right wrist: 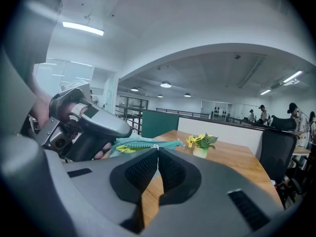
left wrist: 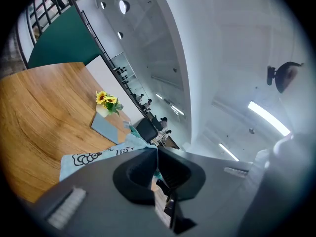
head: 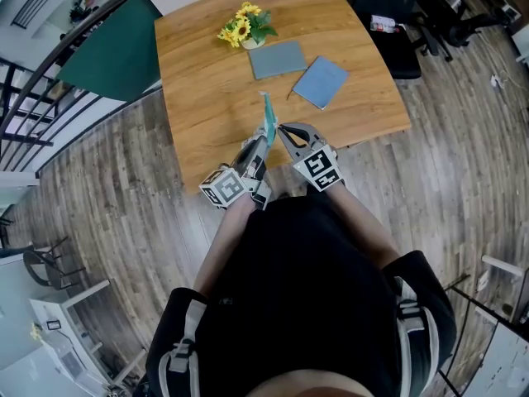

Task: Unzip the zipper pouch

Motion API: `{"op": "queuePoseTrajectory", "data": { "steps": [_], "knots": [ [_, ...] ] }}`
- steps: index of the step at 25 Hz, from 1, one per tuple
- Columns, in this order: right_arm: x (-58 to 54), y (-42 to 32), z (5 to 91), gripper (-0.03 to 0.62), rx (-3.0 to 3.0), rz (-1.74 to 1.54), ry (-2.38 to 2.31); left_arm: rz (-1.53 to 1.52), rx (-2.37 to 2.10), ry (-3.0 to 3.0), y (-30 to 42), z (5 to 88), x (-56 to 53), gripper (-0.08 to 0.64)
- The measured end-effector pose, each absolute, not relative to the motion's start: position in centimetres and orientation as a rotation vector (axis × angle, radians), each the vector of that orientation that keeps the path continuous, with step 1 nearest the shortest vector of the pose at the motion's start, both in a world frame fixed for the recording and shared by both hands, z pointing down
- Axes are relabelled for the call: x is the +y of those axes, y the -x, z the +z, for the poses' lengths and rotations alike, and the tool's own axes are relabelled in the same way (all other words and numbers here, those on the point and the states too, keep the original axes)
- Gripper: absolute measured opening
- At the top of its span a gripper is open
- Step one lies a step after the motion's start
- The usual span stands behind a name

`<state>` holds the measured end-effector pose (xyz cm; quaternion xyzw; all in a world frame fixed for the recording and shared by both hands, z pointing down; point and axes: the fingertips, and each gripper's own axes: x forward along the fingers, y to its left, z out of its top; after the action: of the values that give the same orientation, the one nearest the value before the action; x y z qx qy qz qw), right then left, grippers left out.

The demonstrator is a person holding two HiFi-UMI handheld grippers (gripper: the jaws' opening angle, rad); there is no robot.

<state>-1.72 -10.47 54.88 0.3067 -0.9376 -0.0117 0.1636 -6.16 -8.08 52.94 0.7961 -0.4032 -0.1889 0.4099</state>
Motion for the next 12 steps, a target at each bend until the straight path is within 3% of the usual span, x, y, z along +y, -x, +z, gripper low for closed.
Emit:
{"op": "queuePoseTrajectory", "data": {
  "steps": [12],
  "knots": [
    [-11.39,1.82,54.46,0.008,-2.695,0.028,-0.905,-0.466,-1.009,-2.009,6.21,52.51,-8.24,0.008]
  ]
}}
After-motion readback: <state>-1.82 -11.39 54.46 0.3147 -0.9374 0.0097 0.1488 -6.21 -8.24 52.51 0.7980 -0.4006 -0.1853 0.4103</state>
